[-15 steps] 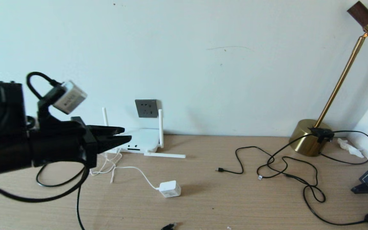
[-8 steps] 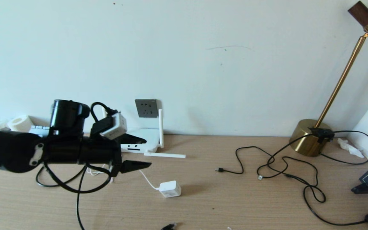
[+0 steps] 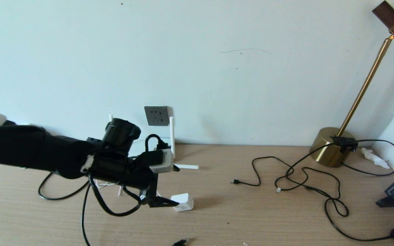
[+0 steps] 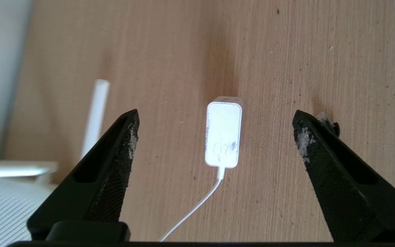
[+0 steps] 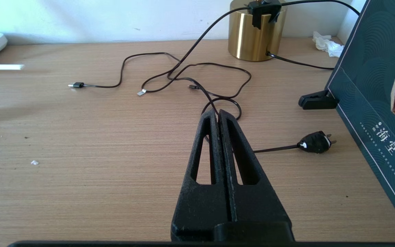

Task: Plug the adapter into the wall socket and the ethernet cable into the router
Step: Pick up plug

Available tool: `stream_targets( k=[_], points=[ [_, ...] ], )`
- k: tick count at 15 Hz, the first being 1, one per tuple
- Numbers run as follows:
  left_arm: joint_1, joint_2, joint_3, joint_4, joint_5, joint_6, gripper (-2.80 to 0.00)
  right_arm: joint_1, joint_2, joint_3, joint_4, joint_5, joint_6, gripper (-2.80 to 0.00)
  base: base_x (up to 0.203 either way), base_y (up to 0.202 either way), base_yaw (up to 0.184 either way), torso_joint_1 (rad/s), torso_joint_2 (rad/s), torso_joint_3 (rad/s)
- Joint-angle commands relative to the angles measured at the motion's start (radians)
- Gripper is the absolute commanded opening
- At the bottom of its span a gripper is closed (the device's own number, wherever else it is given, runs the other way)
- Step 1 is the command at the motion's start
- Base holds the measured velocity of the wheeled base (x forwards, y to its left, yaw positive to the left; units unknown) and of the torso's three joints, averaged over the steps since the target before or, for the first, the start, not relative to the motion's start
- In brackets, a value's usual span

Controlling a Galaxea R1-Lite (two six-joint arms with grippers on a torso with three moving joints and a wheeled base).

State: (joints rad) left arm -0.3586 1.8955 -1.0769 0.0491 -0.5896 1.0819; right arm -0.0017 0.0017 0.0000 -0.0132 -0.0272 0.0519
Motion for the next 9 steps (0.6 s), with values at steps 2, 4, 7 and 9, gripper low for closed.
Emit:
stream_targets(
  k=[2, 4, 7, 9],
  points=[
    [-0.021, 0.109, -0.042, 0.015, 0.004, 0.008, 0.00, 0.000, 0.000, 0.000, -0.001, 0.000, 0.000, -2.80, 0.000, 0.000, 0.000, 0.000, 0.00, 0.000],
    [-0.014, 0.132, -0.072, 0.052, 0.007, 0.027, 0.00, 0.000, 0.000, 0.000, -0.001, 0.000, 0.000, -2.80, 0.000, 0.000, 0.000, 0.000, 0.00, 0.000],
    [-0.003, 0.145, -0.072, 0.127, 0.042, 0.063, 0.00, 0.000, 0.000, 0.000, -0.001, 0.000, 0.000, -2.80, 0.000, 0.000, 0.000, 0.000, 0.00, 0.000],
    [-0.003, 0.165, -0.072, 0.130, 0.062, 0.064, 0.00, 0.000, 0.000, 0.000, -0.001, 0.000, 0.000, -2.80, 0.000, 0.000, 0.000, 0.000, 0.00, 0.000]
  ],
)
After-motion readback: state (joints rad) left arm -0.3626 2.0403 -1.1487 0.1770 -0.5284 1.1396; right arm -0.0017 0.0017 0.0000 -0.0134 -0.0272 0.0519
